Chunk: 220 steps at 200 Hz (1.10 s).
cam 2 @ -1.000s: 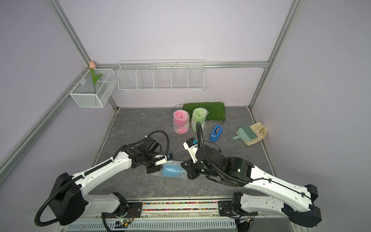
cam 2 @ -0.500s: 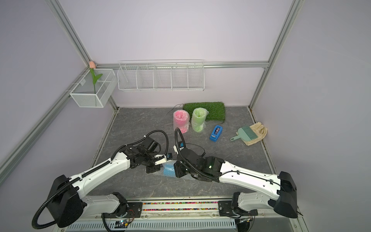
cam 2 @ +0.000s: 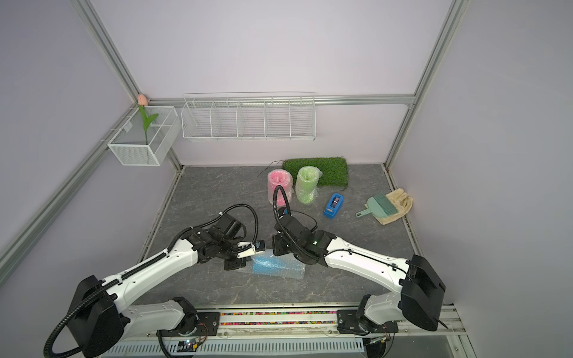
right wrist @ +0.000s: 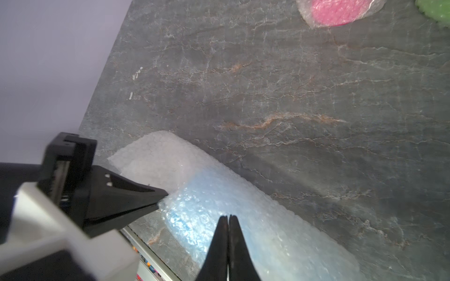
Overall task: Wrap wine glasses in bubble wrap
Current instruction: Stick the tape on the bubble wrap.
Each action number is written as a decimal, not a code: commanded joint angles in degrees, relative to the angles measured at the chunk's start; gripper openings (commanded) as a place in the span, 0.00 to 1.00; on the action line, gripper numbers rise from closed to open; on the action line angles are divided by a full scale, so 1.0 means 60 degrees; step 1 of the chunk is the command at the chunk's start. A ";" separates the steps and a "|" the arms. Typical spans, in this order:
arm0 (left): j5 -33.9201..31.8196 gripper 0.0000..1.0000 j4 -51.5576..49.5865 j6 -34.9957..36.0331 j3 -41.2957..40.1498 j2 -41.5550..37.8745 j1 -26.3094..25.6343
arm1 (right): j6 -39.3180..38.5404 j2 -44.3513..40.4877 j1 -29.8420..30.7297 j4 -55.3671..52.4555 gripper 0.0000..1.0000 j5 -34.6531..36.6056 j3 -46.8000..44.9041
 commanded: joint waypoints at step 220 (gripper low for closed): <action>0.0343 0.00 -0.0231 0.0244 -0.0176 0.0030 -0.0140 | -0.1910 0.2267 -0.0736 -0.5120 0.36 0.1824 0.1314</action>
